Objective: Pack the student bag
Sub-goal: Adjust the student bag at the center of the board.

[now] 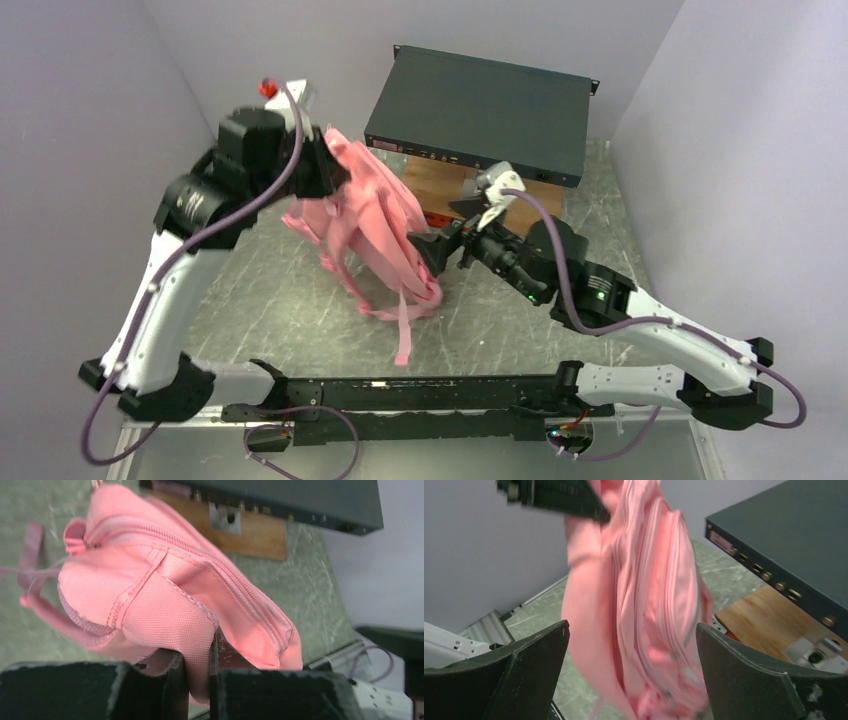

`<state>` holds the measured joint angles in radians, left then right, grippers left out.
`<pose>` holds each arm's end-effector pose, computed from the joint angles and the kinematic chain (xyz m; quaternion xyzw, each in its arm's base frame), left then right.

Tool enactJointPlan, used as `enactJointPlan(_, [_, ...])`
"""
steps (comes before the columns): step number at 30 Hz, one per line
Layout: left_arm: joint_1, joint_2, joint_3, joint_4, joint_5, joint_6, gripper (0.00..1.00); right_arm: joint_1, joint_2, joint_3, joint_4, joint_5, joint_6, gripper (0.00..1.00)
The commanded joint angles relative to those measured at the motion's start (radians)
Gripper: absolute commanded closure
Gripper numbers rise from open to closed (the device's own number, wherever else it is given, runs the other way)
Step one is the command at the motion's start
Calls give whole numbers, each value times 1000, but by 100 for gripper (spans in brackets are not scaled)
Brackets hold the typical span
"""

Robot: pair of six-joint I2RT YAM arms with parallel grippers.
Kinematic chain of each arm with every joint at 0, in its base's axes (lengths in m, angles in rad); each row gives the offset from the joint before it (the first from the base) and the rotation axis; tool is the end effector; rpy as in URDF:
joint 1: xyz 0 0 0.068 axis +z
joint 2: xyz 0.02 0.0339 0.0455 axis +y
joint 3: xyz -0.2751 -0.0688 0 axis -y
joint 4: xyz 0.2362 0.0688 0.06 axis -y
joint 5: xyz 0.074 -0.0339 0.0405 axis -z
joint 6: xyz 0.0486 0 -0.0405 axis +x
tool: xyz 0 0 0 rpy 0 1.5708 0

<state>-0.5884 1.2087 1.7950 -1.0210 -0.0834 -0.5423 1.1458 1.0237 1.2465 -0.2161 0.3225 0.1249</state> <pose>0.1662 -0.1061 0.4999 -0.0030 0.8425 -0.2583 0.4727 0.1023 0.1887 0.4600 -0.2405 0.6626 0.3245 0.6308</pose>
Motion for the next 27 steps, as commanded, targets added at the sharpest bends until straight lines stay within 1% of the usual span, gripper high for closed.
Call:
enactJointPlan(1, [153, 151, 395, 233, 17, 383, 100, -6, -86, -65, -44, 120, 20, 1])
enactJointPlan(3, [223, 254, 556, 210, 126, 368, 100, -6, -101, -91, -54, 132, 32, 0])
enactJointPlan(4, [258, 288, 601, 220, 185, 351, 100, -7, -106, -102, -57, 134, 37, 0])
enactJointPlan(6, [324, 309, 602, 286, 337, 294, 100, -8, -111, -118, -65, 141, 48, 0])
enactJointPlan(8, [382, 291, 537, 391, 456, 214, 100, -8, -110, -134, -61, 144, 53, 0])
enactJointPlan(10, [426, 289, 523, 451, 550, 121, 100, -9, -102, -144, -54, 144, 53, 0])
enactJointPlan(13, [467, 318, 630, 450, 647, 39, 100, -11, -81, -145, -43, 135, 49, 0])
enactJointPlan(14, [476, 313, 640, 465, 662, 15, 100, -12, -76, -148, -36, 132, 47, 0])
enactJointPlan(16, [502, 261, 599, 525, 680, -33, 100, -14, -65, -152, -22, 126, 48, 0])
enactJointPlan(17, [517, 248, 598, 528, 685, -46, 100, -15, -60, -155, -16, 121, 50, 0])
enactJointPlan(19, [540, 222, 599, 509, 683, -51, 100, -17, -51, -161, -4, 109, 56, 0])
enactJointPlan(24, [582, 181, 561, 526, 705, -69, 100, -18, -42, -166, -7, 102, 75, 0])
enactJointPlan(26, [585, 179, 552, 497, 700, -62, 100, -18, -50, -173, -4, 104, 81, 0])
enactJointPlan(27, [585, 177, 518, 476, 702, -57, 100, -18, -58, -181, 1, 105, 85, 0])
